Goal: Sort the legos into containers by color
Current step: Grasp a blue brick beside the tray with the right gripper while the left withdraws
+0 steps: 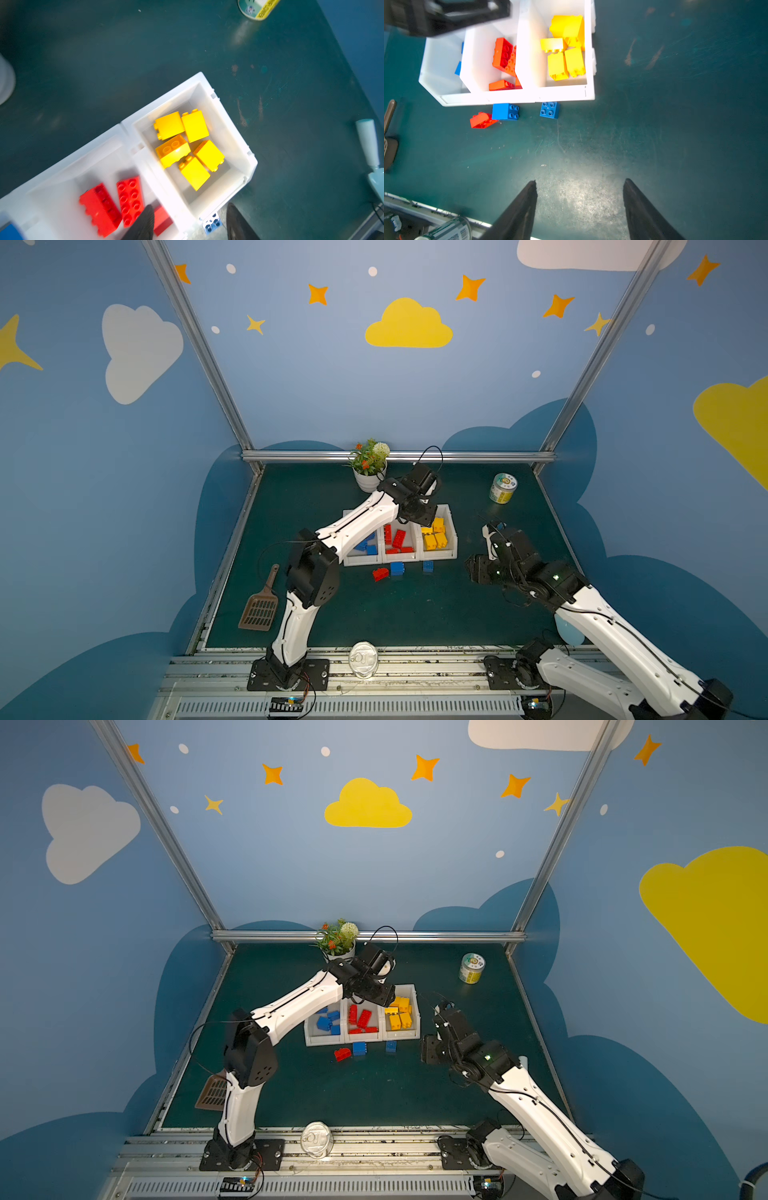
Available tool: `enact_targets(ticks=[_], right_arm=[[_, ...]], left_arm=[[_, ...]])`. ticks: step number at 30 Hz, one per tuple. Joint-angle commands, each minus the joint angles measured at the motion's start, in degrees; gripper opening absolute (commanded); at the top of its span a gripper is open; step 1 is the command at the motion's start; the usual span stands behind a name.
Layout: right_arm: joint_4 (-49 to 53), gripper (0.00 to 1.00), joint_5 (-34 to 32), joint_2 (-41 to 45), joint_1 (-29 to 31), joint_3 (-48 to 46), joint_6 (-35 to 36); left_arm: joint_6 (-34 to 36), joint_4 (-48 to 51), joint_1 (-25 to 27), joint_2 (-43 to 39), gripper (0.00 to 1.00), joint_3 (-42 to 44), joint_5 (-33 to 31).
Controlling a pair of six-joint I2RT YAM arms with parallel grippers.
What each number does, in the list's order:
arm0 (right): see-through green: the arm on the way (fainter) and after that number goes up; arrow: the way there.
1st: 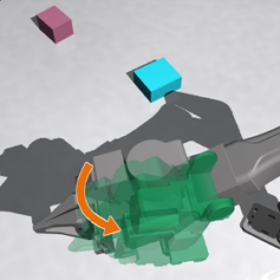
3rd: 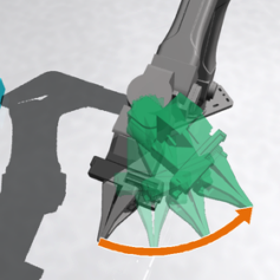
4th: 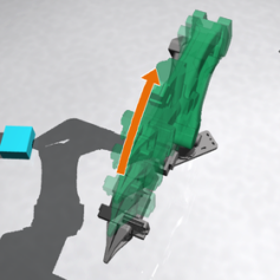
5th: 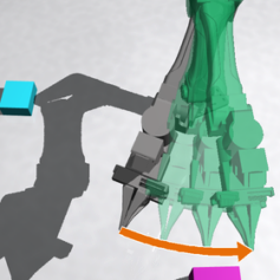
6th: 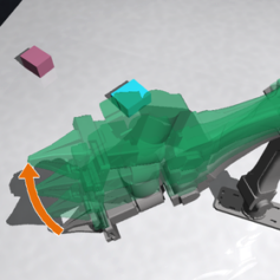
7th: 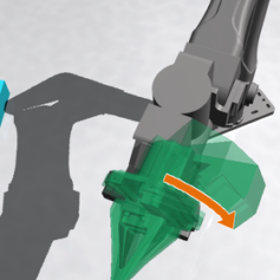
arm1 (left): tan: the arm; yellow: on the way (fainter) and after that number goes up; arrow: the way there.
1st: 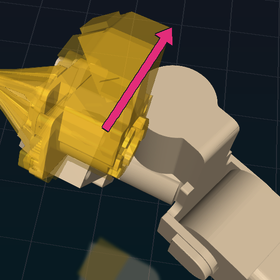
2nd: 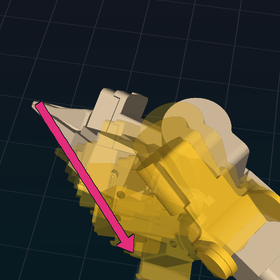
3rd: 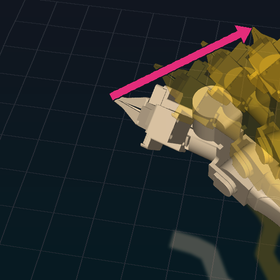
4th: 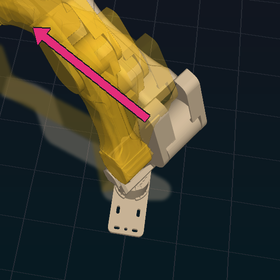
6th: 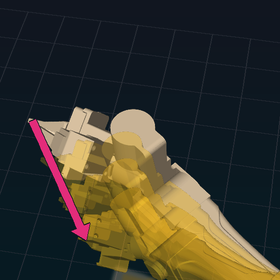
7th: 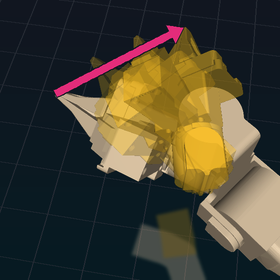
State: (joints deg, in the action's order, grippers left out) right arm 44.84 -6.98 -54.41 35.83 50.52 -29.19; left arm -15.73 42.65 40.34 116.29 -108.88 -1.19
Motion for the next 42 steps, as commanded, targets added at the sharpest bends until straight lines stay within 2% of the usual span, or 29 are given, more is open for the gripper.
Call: enact_targets(ticks=[1, 6, 13, 18, 23, 30, 42], right_arm=[[-1.89, 0.66, 3.44, -3.5, 0.1, -0.43, -0.98], [-5.65, 0.66, 4.05, -9.06, 2.55, -0.16, -3.71], [-11.67, 0.68, 2.48, -19.12, 9.49, 3.11, -5.68], [-7.18, 0.72, 3.18, -31.2, 12.52, 12.85, -8.39], [-0.72, 0.73, 4.17, -45.4, 15.44, 26.17, -6.97], [1.62, 0.72, 4.97, -56.05, 16.68, 35.4, -7.04], [1.57, 0.65, 4.94, -60.96, 16.99, 37.82, -9.05]], left_arm=[[-0.69, -3.45, -1.55, -6.81, 0.56, 6.64, 0.77], [-3.65, -7.95, -4.86, -18.98, 0.57, 21.7, -1.55], [-5.99, -10.64, -12.22, -35.95, 0.58, 39.9, -2.35], [-6.59, -9.25, -17.33, -46.51, 0.59, 48.65, -2.98], [-8.43, -8.83, -19.97, -56.01, 0.59, 56.6, -3.48], [-10.72, -7.34, -20.41, -62.18, 0.59, 61.33, -2.25], [-11.59, -7.41, -20.47, -63.86, 0.59, 64.13, -1.36]])
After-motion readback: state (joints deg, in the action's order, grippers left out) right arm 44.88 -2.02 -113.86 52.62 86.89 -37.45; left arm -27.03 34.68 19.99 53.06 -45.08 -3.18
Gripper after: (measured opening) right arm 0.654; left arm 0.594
